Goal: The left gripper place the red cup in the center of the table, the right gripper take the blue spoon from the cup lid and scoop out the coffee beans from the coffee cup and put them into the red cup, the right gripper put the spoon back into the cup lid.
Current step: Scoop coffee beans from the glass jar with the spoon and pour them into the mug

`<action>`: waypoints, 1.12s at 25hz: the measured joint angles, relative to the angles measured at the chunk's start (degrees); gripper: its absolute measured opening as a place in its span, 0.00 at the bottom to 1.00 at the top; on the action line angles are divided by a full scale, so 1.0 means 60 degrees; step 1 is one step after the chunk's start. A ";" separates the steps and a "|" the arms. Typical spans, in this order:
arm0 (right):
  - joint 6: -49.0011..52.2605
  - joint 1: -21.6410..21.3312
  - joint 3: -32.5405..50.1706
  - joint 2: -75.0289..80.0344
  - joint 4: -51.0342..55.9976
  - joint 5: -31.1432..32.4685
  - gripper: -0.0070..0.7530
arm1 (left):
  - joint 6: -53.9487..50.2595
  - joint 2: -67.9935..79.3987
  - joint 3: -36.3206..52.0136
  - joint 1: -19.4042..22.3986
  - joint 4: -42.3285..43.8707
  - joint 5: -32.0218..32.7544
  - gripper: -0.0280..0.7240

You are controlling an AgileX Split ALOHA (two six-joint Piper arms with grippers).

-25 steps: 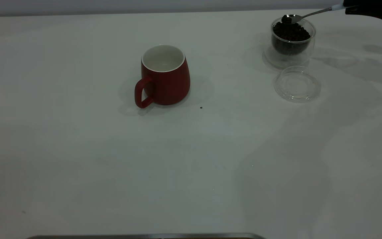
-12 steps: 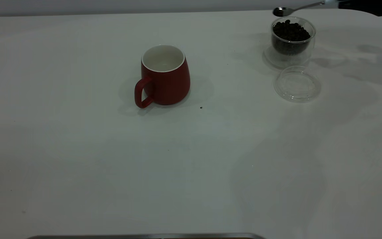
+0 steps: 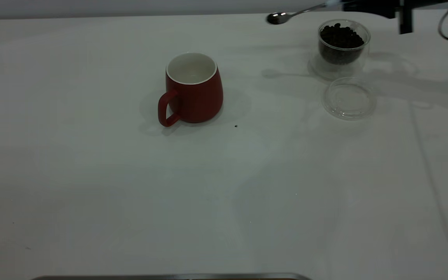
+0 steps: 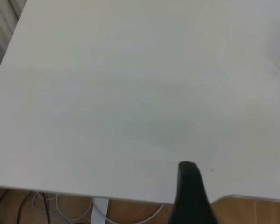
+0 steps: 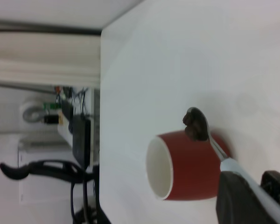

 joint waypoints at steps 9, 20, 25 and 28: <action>0.0018 0.0709 0.0000 -0.0197 -0.0012 0.0041 0.15 | 0.0000 0.0000 0.0000 0.0000 0.0000 0.0000 0.82; 0.0093 0.1475 0.0000 -0.0214 -0.0041 0.0015 0.15 | 0.0000 0.0000 0.0000 0.0000 0.0000 0.0000 0.82; 0.0093 0.1979 0.0000 -0.0204 -0.0041 -0.0485 0.15 | 0.0000 0.0000 0.0000 0.0000 0.0000 0.0000 0.82; 0.0126 0.2270 0.0000 -0.0167 0.0007 -0.0709 0.15 | 0.0000 0.0000 0.0000 0.0000 0.0000 0.0000 0.82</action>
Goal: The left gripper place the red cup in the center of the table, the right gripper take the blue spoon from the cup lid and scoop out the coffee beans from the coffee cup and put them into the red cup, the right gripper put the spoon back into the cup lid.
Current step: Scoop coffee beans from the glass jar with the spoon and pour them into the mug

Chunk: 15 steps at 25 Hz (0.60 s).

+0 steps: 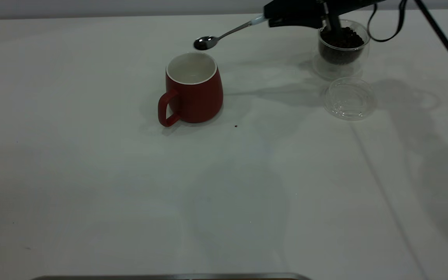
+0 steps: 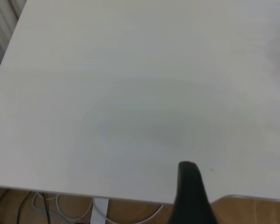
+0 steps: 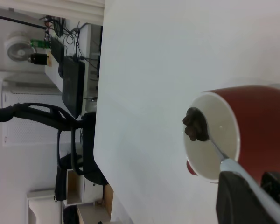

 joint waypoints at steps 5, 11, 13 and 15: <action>-0.0012 0.0451 0.0000 0.0077 -0.0016 -0.0649 0.15 | 0.0000 0.0000 0.0000 0.0000 0.0000 0.0000 0.82; -0.0880 0.0581 0.0000 0.0077 -0.0132 -0.1162 0.15 | 0.0000 0.0000 0.0000 0.0000 0.0000 0.0000 0.82; -0.1412 0.0664 0.0000 0.0077 -0.0132 -0.1244 0.15 | 0.0000 0.0000 0.0000 0.0000 0.0000 0.0000 0.82; -0.1930 0.0747 0.0000 0.0077 -0.0139 -0.1282 0.15 | 0.0000 0.0000 0.0000 0.0000 0.0000 0.0000 0.82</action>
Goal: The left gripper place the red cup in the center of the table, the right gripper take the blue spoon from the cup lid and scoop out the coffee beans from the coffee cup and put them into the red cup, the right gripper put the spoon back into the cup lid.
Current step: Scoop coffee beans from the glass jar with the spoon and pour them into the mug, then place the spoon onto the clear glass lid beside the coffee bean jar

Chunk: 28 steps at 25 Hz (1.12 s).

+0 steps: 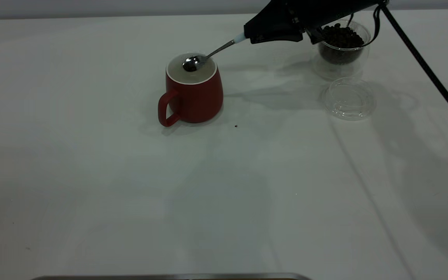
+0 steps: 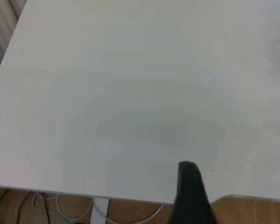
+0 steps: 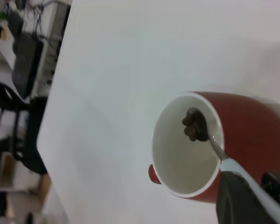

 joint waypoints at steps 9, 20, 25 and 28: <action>-0.1246 0.0238 0.0000 -0.0586 -0.1207 -0.0817 0.15 | 0.0000 0.0000 0.0000 0.0000 0.0000 0.0000 0.82; -0.0639 0.0448 0.0000 -0.1768 -0.2275 -0.0616 0.15 | 0.0000 0.0000 0.0000 0.0000 0.0000 0.0000 0.82; -0.0201 0.0459 0.0000 -0.3000 -0.3677 -0.0354 0.15 | 0.0000 0.0000 0.0000 0.0000 0.0000 0.0000 0.82; 0.0519 0.0263 0.0000 -0.3741 -0.4566 0.0084 0.15 | 0.0000 0.0000 0.0000 0.0000 0.0000 0.0000 0.82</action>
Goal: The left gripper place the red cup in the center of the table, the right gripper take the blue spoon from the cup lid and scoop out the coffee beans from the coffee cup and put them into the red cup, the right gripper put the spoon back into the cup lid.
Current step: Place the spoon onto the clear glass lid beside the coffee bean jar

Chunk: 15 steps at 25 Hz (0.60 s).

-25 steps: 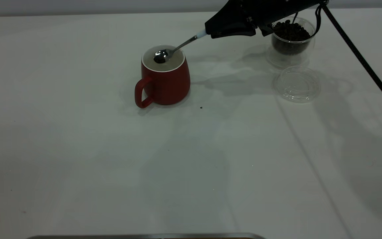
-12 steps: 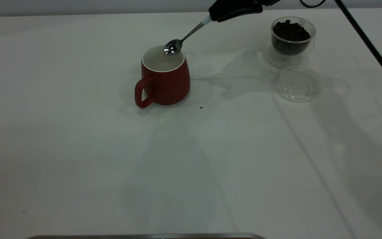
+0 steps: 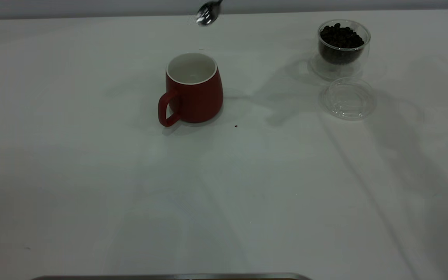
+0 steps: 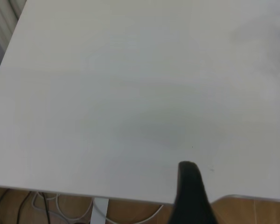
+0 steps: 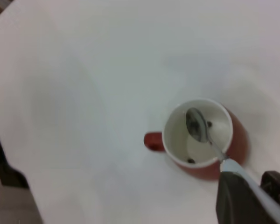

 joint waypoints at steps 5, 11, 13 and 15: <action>0.1298 -0.0837 0.0284 -0.0682 -0.0633 0.1573 0.15 | 0.0000 0.0000 0.0000 0.0000 0.0000 0.0000 0.82; 0.1570 -0.1791 0.2367 -0.0919 -0.0604 0.0437 0.15 | 0.0000 0.0000 0.0000 0.0000 0.0000 0.0000 0.82; 0.1595 -0.2202 0.3239 -0.0919 -0.0265 -0.0477 0.15 | 0.0000 0.0000 0.0000 0.0000 0.0000 0.0000 0.82; 0.1475 -0.2563 0.3917 -0.0780 0.0153 -0.1315 0.15 | 0.0000 0.0000 0.0000 0.0000 0.0000 0.0000 0.82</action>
